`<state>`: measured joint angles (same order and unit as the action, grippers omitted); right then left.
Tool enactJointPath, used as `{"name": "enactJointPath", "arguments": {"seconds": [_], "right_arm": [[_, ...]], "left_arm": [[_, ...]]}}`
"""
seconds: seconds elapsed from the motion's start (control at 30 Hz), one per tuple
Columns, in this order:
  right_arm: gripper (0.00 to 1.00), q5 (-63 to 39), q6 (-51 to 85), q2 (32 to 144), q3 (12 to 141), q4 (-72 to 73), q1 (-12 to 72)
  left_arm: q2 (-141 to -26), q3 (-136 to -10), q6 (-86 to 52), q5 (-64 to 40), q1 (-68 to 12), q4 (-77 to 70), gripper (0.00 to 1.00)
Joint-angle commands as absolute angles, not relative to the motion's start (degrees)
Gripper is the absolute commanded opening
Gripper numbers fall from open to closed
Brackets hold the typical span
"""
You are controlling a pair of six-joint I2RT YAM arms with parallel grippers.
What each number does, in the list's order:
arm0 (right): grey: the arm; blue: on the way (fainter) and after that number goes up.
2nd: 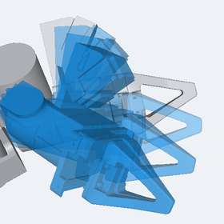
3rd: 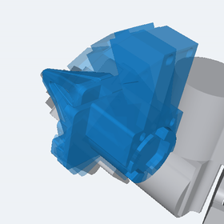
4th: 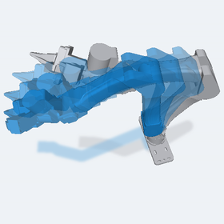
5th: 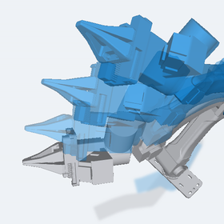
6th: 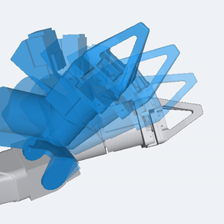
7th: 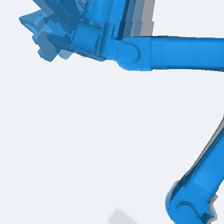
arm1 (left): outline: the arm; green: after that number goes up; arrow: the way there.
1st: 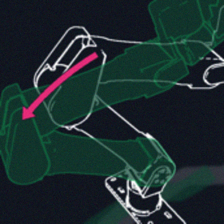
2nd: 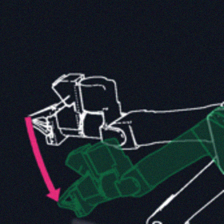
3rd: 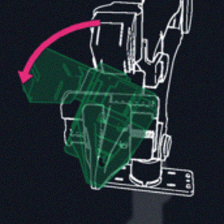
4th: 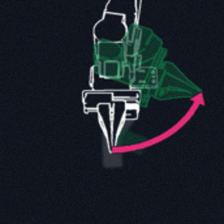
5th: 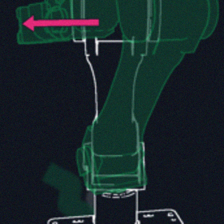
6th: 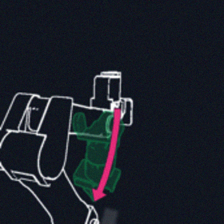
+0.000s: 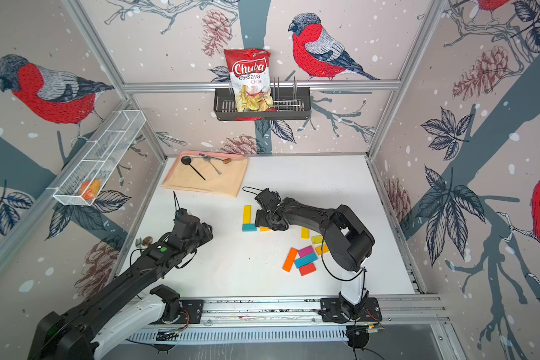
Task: Assemble the letter h with building blocks
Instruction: Assemble the building block at the center of the board.
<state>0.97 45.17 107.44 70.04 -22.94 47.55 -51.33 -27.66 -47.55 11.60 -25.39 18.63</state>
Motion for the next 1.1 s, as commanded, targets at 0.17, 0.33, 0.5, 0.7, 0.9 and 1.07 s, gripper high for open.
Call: {"name": "enactJointPath", "arguments": {"seconds": [0.17, 0.33, 0.5, 0.7, 0.9, 1.07], "right_arm": [[0.83, 0.15, 46.05, 108.37, 69.83, -21.44, 48.16], [0.83, 0.00, 46.05, 108.63, 70.21, -21.09, 48.69], [0.83, 0.08, 46.30, 108.98, 70.62, -20.91, 49.11], [0.83, 0.16, 46.88, 109.33, 71.12, -21.13, 49.39], [0.83, 0.14, 47.49, 108.98, 71.11, -21.37, 49.87], [0.82, 0.51, 47.81, 109.06, 71.43, -21.50, 49.92]], "left_arm": [[-51.42, -28.17, -45.75, 10.94, -25.36, 17.40, 0.57], [-51.59, -28.27, -45.39, 10.99, -25.34, 17.47, 0.57], [-51.77, -28.08, -45.18, 10.66, -25.40, 17.31, 0.57], [-51.95, -28.04, -44.82, 10.29, -25.40, 17.05, 0.57], [-52.04, -27.95, -44.48, 10.27, -25.40, 16.90, 0.57], [-52.19, -27.88, -44.42, 10.09, -25.33, 16.78, 0.57]]}}
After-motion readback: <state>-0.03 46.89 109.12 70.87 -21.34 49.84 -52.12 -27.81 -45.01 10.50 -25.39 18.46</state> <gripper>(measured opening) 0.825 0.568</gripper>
